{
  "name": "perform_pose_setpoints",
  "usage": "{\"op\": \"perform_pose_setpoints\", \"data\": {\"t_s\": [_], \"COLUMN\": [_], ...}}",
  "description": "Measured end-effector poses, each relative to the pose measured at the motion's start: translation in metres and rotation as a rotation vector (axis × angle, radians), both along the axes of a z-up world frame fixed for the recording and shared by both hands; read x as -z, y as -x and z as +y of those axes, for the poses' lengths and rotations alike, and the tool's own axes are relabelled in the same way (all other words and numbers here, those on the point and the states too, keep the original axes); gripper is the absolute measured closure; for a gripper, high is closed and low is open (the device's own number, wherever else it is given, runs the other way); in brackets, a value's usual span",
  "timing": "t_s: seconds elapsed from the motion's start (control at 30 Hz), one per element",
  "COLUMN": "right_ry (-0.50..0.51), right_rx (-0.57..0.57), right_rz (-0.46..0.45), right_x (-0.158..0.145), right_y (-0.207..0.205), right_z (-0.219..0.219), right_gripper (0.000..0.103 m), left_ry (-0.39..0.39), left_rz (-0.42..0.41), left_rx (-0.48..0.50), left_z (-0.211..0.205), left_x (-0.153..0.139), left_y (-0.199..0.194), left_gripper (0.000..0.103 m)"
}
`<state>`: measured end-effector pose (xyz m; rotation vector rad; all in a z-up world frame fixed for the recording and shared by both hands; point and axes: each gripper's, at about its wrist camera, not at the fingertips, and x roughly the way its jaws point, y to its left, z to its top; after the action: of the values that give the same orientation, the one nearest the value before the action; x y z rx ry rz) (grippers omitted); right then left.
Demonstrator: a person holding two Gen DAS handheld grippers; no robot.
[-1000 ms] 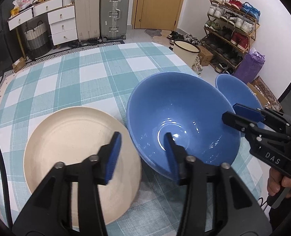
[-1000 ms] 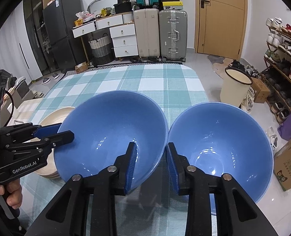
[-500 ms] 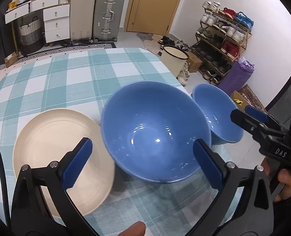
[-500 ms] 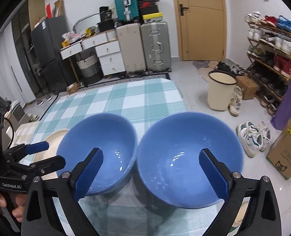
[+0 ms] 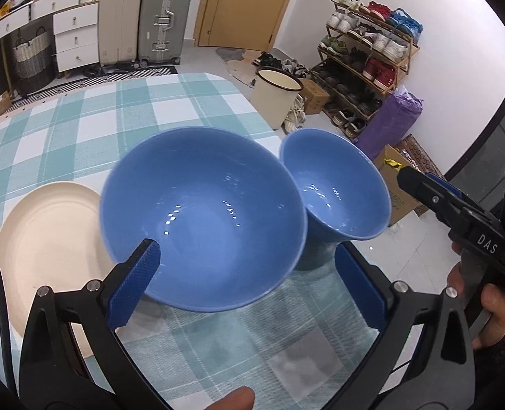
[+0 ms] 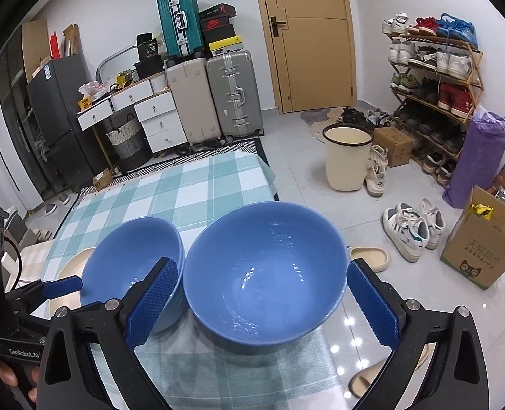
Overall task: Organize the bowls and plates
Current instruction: 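Move both grippers to the rim of the nested blue bowls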
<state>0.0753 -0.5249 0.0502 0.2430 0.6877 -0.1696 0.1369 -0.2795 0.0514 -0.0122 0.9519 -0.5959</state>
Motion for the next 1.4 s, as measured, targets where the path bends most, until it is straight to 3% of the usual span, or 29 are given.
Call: {"op": "perform_pose_setpoints", "data": {"t_s": [0.27,0.4,0.57,0.7,0.83,1.2,1.4], "right_ry": [0.006,-0.002,-0.015,-0.030,-0.042,-0.063,-0.078], "right_rx": [0.035,0.055,0.073,0.087,0.099,0.093,0.072], "right_rz": [0.005,0.006,0.008,0.015,0.032,0.037,0.067], "right_x": [0.001,0.002,0.006,0.011,0.017,0.029,0.042], "right_y": [0.013,0.020,0.028,0.033,0.032,0.026,0.013], "right_z": [-0.015,-0.024,-0.033,-0.042,-0.049,-0.057,-0.063], "right_gripper": [0.002,0.002,0.002,0.002,0.002,0.002,0.024], "left_ry": [0.015,0.032,0.080,0.137,0.154,0.098,0.081], "left_rz": [-0.028,-0.010,0.027,0.098,0.136,0.160,0.164], "left_rx": [0.069,0.121,0.178,0.205,0.203,0.210,0.189], "left_z": [-0.028,-0.040,-0.052,-0.061,-0.069,-0.095,-0.101], "left_x": [-0.007,-0.009,-0.010,-0.006,-0.002,0.019,0.025], "left_y": [0.018,0.024,0.030,0.026,0.024,0.025,0.023], "left_gripper": [0.003,0.025,0.043,0.050,0.054,0.054,0.054]}}
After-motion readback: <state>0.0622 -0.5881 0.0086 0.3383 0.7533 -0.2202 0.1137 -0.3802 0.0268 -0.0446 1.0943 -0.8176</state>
